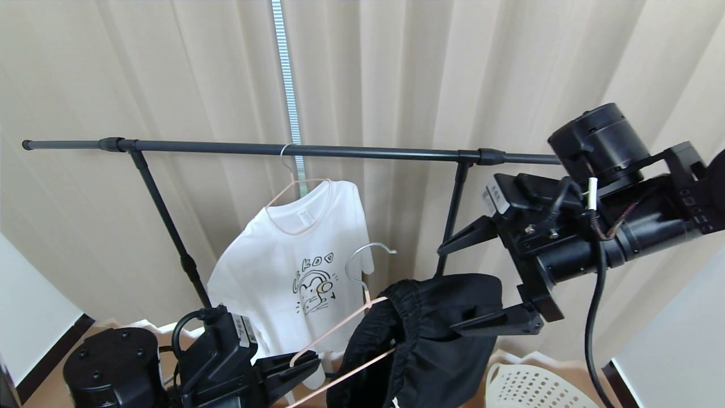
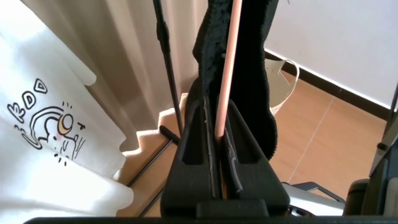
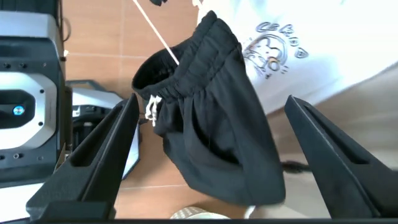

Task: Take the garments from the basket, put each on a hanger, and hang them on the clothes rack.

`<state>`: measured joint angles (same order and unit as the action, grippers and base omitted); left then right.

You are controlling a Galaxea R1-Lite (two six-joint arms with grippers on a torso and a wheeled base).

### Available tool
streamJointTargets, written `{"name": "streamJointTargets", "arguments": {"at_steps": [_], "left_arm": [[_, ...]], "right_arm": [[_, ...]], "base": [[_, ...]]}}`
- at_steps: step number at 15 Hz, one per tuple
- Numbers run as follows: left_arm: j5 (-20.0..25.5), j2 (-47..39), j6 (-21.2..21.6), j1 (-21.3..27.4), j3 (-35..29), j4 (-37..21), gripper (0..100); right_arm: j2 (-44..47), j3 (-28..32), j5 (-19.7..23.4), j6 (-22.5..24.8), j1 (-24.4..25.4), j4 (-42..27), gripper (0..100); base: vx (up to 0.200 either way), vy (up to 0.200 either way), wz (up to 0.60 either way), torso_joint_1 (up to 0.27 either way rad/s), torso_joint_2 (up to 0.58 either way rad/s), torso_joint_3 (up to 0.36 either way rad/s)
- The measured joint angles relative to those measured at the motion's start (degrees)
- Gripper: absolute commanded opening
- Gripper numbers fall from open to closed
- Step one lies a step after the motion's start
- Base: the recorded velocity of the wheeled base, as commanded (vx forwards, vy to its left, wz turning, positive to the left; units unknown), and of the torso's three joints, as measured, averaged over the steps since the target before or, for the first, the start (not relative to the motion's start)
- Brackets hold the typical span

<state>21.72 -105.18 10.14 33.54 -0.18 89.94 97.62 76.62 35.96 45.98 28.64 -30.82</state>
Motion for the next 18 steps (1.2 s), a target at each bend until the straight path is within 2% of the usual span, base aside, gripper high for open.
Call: {"name": "streamJointTargets", "arguments": {"at_steps": [3,9,18], "left_arm": [[-0.05,1.02,1.82,2.01,0.11,0.00,0],[-0.07,2.10,2.17,3.10,0.18,0.00,0],[-0.11,2.34,2.26,3.47,0.18,0.00,0]], "right_arm": [[2.79,0.56,0.57,0.07,2.17,-0.30,100],[5.05,0.37,0.30,0.07,4.99,-0.40,100],[6.31,0.87,-0.05,0.07,5.57,0.04,100]], "base": [[0.000,0.000,0.00,0.000,0.00,0.000],[0.000,0.000,0.00,0.000,0.00,0.000],[0.000,0.000,0.00,0.000,0.00,0.000]]}}
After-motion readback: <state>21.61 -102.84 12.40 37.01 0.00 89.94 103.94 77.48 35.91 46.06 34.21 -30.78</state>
